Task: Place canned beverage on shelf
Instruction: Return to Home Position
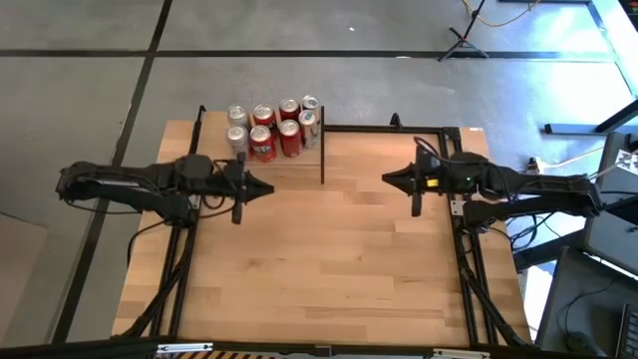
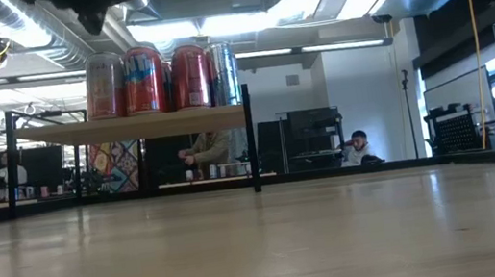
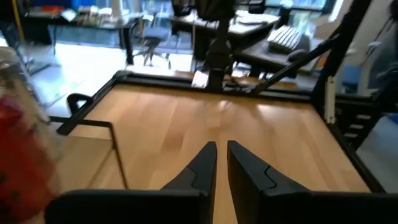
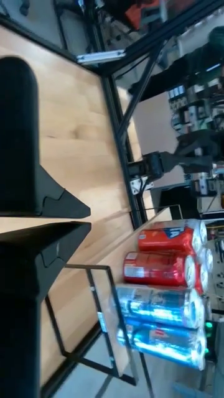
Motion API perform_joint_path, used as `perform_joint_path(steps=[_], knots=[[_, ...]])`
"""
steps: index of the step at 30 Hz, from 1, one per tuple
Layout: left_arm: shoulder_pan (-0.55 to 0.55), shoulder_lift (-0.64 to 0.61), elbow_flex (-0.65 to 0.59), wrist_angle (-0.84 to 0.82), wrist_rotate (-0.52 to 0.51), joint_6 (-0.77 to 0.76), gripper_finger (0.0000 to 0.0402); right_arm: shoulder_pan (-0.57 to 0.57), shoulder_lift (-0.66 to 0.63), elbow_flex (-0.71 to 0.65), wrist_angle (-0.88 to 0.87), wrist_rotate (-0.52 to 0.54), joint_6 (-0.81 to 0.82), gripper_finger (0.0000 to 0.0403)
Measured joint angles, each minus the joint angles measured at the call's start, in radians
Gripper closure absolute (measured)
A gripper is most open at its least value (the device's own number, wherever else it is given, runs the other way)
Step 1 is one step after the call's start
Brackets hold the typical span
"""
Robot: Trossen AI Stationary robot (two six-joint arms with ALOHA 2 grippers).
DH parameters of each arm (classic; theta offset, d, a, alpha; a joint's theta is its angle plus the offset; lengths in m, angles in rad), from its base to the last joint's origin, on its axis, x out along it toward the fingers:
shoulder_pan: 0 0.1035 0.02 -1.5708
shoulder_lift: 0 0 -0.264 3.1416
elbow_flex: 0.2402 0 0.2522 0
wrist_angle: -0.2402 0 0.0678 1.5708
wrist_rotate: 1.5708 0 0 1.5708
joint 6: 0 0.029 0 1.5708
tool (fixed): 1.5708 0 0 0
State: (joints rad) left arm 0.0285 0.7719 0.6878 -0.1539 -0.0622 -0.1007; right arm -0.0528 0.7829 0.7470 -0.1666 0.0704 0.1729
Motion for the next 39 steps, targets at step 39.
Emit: perform_joint_path(steps=[39], knots=[[-0.127, -0.759, -0.672, 0.192, -0.271, 0.011, 0.0374, 0.001, -0.162, -0.225, 0.11, -0.002, 0.115, 0.0391]])
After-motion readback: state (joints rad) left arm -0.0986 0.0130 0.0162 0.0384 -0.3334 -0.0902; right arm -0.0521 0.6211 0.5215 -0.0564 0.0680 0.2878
